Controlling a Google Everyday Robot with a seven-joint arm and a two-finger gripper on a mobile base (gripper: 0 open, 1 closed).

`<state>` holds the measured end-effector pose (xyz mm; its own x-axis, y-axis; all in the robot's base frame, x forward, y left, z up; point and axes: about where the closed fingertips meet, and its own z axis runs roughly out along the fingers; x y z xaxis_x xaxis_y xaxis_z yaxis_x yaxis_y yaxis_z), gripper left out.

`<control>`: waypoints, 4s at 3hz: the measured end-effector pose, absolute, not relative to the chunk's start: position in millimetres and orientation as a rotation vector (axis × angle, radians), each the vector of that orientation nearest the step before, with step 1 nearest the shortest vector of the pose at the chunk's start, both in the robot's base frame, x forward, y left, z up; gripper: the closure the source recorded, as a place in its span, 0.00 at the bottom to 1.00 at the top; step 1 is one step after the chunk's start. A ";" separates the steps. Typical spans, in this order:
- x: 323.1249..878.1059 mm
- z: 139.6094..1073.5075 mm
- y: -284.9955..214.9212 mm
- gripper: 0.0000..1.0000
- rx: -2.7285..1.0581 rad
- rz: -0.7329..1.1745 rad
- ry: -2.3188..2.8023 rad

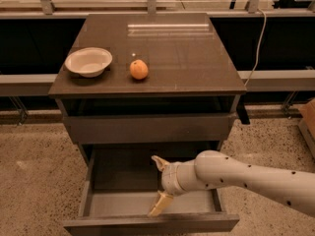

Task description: Close middle drawer

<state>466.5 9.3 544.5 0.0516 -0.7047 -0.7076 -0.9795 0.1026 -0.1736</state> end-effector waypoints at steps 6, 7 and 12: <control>409.3 429.9 17.4 0.41 -1.693 0.495 1.937; 428.8 434.7 16.9 0.50 -1.684 0.451 1.929; 569.2 453.4 18.8 0.39 -1.582 0.407 1.807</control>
Offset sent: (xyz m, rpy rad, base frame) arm -0.0310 0.0008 -0.0672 -0.1511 0.0770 0.1245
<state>569.2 18.8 453.4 -0.0181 -0.7399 -0.6724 -0.9567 0.2082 -0.2033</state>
